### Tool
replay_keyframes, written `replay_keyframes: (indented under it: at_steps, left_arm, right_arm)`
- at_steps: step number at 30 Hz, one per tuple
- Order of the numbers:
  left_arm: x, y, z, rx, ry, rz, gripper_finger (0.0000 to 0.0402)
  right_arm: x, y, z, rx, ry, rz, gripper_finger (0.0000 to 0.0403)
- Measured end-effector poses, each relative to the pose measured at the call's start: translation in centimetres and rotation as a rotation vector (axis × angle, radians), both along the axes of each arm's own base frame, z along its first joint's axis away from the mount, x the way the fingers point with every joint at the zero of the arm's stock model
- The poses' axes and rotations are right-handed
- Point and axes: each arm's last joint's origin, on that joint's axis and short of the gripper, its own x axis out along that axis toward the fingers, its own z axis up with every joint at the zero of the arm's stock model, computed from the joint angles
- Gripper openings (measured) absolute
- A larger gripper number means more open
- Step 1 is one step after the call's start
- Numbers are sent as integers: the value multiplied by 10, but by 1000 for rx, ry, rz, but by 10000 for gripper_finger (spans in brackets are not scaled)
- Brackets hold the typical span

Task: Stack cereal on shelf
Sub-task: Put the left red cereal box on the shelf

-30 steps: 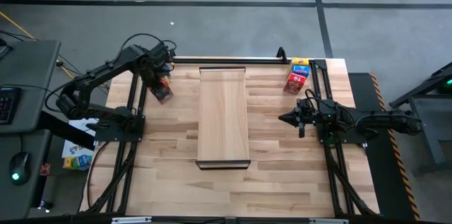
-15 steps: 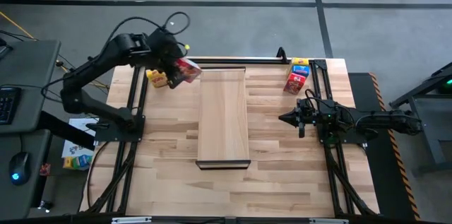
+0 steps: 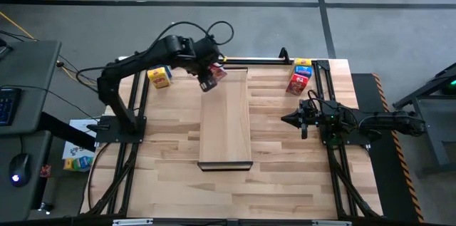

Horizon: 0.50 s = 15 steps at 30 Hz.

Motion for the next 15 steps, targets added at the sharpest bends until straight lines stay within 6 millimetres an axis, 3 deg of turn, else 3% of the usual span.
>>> replay_keyframes:
  at_steps: [15]
  left_arm:
    - [2,-2,-7,-63,107,16,136]
  right_arm:
    - [0,0,0,0,0,0,0]
